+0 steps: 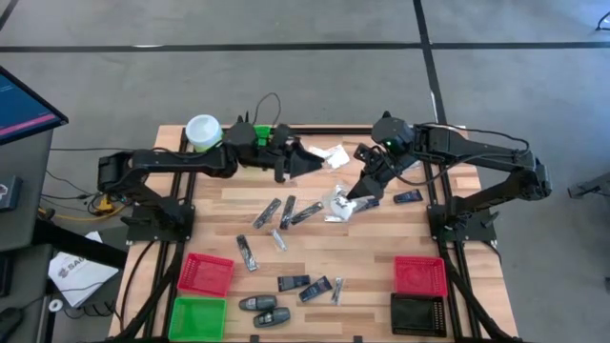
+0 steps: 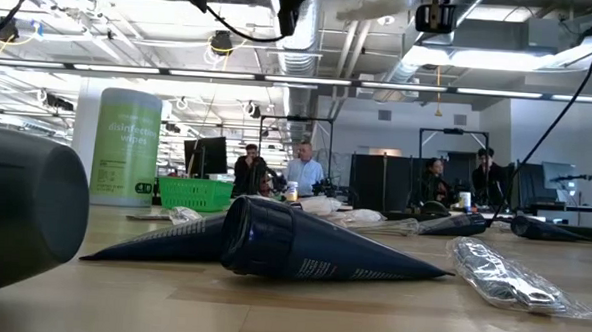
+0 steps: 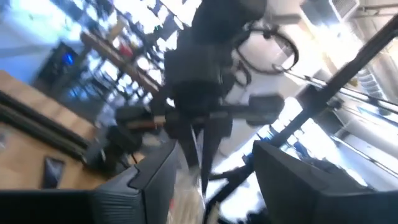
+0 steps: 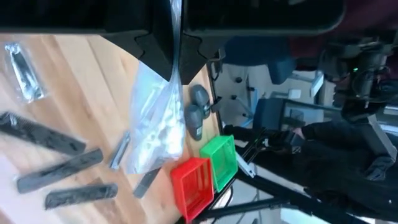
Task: Pick & Place Travel size toiletries
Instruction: Put the cotton pack into the right red bin
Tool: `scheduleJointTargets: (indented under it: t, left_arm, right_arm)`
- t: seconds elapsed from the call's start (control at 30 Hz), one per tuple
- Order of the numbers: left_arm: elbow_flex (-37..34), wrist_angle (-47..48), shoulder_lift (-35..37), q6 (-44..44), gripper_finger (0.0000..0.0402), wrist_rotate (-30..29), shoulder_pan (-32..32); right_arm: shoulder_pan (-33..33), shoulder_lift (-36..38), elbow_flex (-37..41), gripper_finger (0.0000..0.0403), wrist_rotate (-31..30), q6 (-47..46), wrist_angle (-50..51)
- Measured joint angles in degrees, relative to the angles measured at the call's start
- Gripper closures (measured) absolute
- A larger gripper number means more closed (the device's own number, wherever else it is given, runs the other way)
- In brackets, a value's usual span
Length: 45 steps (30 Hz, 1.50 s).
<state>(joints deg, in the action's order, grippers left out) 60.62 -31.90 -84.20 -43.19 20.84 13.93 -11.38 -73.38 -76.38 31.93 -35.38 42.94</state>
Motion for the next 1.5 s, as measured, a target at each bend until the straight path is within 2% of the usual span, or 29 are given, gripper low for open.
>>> scheduleJointTargets:
  t: [0.23, 0.53, 0.83, 1.13, 1.5]
  left_arm:
    - [-0.04, 0.13, 1.68, 2.40, 0.0211, -4.41, 0.00]
    - [-0.04, 0.15, 1.68, 2.68, 0.0213, -5.42, -0.02]
    - [-0.12, -0.12, 1.68, 2.70, 0.0206, -7.22, -0.02]
    - [-2.46, -0.44, 1.70, 0.33, 0.0210, -7.54, -0.17]
    - [-4.17, -0.74, 1.70, -2.20, 0.0219, -7.88, -3.26]
  right_arm:
    - [0.00, 1.02, -0.05, 0.0403, -4.99, -0.57, -4.61]
    - [-2.20, 5.98, -0.04, 0.0403, -11.90, -1.01, -9.84]
    - [-4.20, 10.61, -0.04, 0.0403, -14.99, -1.10, -15.75]
    - [-3.06, 12.47, -0.01, 0.0403, -21.09, -7.92, -10.65]
    - [6.64, 13.14, -0.02, 0.0403, -34.06, -17.09, 2.92]
